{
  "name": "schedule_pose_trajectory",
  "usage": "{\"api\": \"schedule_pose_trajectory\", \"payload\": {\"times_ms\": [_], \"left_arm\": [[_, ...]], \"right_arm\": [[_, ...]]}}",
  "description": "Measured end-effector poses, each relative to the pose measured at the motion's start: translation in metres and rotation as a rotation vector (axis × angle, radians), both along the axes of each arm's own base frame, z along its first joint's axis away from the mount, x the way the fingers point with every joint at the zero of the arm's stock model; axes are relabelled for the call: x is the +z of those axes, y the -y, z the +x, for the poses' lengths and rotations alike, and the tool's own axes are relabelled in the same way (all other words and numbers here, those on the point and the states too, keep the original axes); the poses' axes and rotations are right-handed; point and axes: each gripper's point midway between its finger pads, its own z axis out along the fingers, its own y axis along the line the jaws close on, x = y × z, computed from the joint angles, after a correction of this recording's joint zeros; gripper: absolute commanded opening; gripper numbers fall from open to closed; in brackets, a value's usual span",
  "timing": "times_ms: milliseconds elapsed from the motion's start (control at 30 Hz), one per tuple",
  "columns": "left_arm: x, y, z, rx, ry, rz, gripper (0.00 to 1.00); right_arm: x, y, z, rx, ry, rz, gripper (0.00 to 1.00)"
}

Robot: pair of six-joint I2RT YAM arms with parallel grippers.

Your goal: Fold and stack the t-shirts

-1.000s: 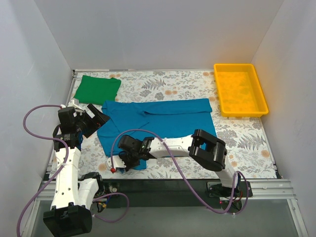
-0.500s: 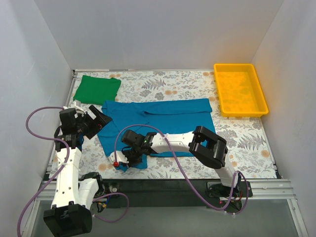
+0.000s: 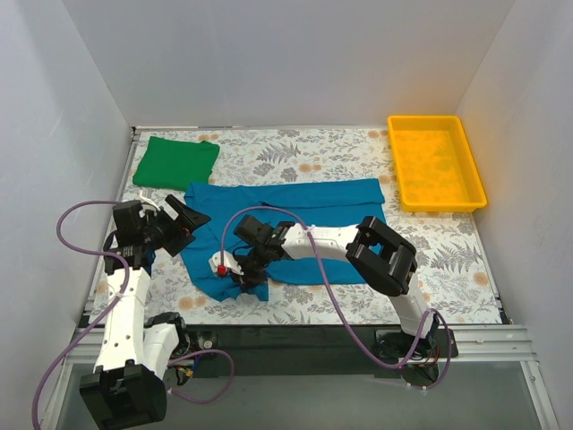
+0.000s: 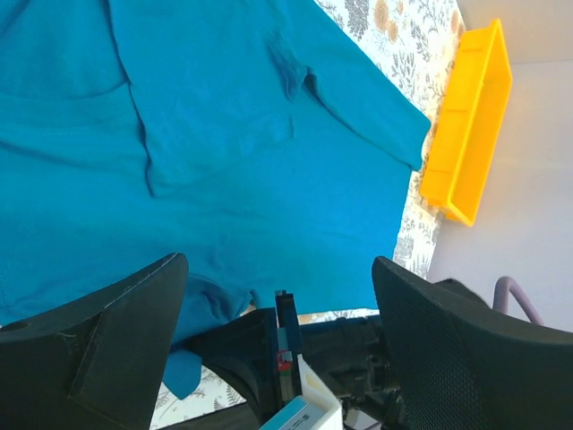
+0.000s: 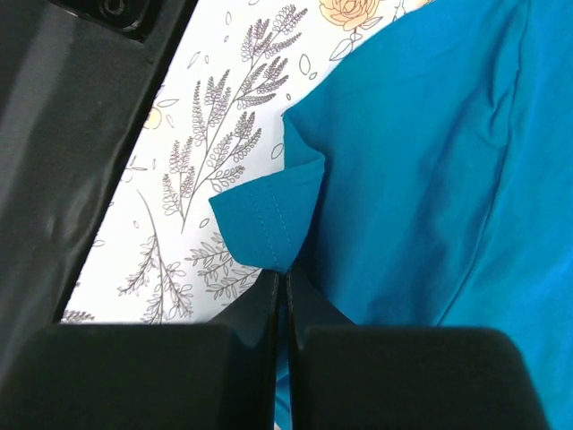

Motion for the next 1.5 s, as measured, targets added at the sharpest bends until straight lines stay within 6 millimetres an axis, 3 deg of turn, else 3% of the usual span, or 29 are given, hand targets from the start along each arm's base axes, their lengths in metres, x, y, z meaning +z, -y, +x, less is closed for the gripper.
{"api": "schedule_pose_trajectory", "payload": {"times_ms": [367,667,867,1200,1500], "left_arm": [[-0.012,0.011,-0.004,-0.016,-0.058,-0.095,0.76],[-0.029,0.023,-0.013,-0.040,-0.144,-0.181,0.62],[-0.034,0.033,-0.020,-0.075,-0.183,-0.238,0.53],[-0.068,0.069,-0.058,-0.122,-0.413,-0.349,0.53],[-0.081,0.079,-0.069,-0.099,-0.494,-0.357,0.51]], "right_arm": [[0.013,0.010,0.018,-0.052,-0.147,0.035,0.01],[0.027,0.016,0.038,-0.099,-0.282,0.075,0.01],[0.029,0.017,0.040,-0.105,-0.368,0.082,0.01],[0.031,0.020,0.043,-0.141,-0.455,0.066,0.01],[0.032,0.019,0.046,-0.159,-0.464,0.068,0.01]]}}
